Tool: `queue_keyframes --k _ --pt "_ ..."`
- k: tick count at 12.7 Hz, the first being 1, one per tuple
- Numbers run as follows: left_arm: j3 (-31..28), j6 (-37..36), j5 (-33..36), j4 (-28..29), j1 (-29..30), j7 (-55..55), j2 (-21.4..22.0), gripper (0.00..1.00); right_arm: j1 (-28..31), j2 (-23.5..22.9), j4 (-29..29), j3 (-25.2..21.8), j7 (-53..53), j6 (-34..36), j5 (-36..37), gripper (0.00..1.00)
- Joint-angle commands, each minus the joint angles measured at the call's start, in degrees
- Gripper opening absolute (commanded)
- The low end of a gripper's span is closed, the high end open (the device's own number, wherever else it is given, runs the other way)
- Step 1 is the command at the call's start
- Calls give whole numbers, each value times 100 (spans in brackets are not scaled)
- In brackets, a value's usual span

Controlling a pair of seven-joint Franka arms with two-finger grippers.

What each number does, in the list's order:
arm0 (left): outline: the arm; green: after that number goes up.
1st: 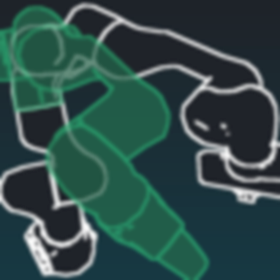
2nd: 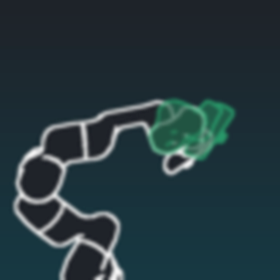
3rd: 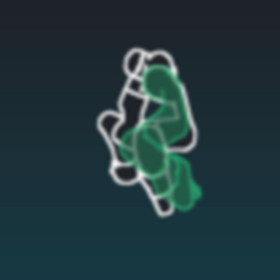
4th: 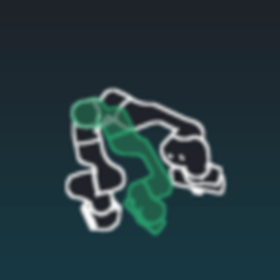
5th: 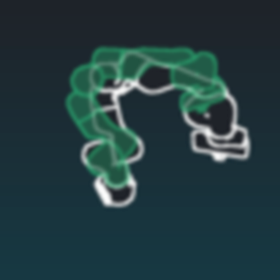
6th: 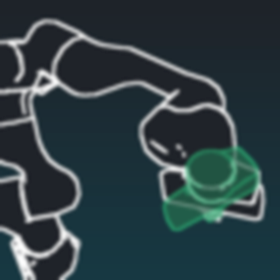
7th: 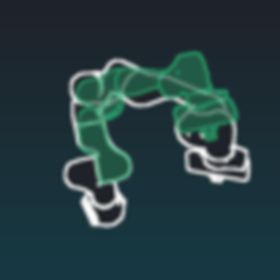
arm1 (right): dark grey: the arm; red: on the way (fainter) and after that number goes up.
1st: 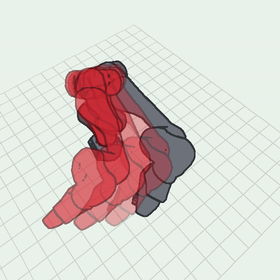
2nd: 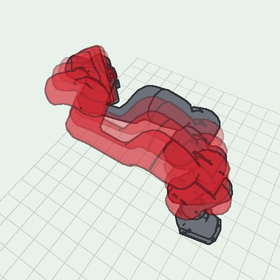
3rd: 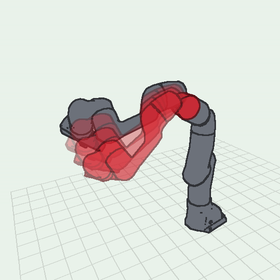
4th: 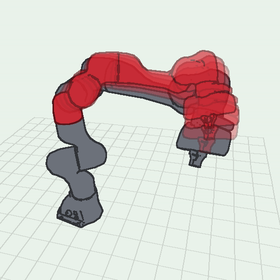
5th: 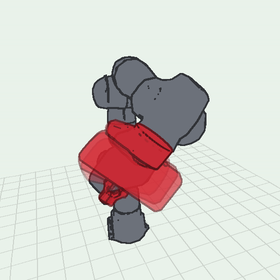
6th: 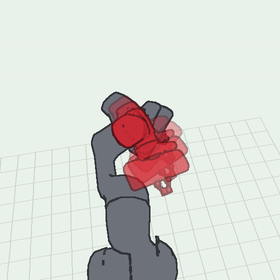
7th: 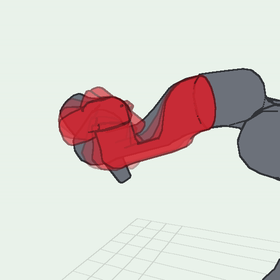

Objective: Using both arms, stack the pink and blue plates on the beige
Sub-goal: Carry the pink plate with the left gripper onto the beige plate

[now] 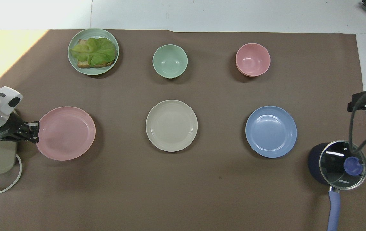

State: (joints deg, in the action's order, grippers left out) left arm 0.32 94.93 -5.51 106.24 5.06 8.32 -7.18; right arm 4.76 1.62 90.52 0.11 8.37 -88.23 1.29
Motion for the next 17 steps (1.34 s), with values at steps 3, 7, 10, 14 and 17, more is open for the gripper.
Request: queue_keyframes --k 3,7,10,14,17 --pt "241 -72 -274 -306 -1268 2110 15 0 69 110 123 24 -160 -71 2 100" --pt "241 866 -767 -25 -2253 2822 6 0 60 119 123 15 -160 -63 2 100" --pt "241 1737 -987 414 -2658 2930 -64 0 69 119 123 15 -161 -63 2 100" --pt "250 2580 -1013 765 -2940 2904 -354 0 69 119 123 15 -160 -63 2 100" --pt "241 2802 -1013 916 -3143 2886 -425 0 60 119 123 24 -152 -63 2 100"
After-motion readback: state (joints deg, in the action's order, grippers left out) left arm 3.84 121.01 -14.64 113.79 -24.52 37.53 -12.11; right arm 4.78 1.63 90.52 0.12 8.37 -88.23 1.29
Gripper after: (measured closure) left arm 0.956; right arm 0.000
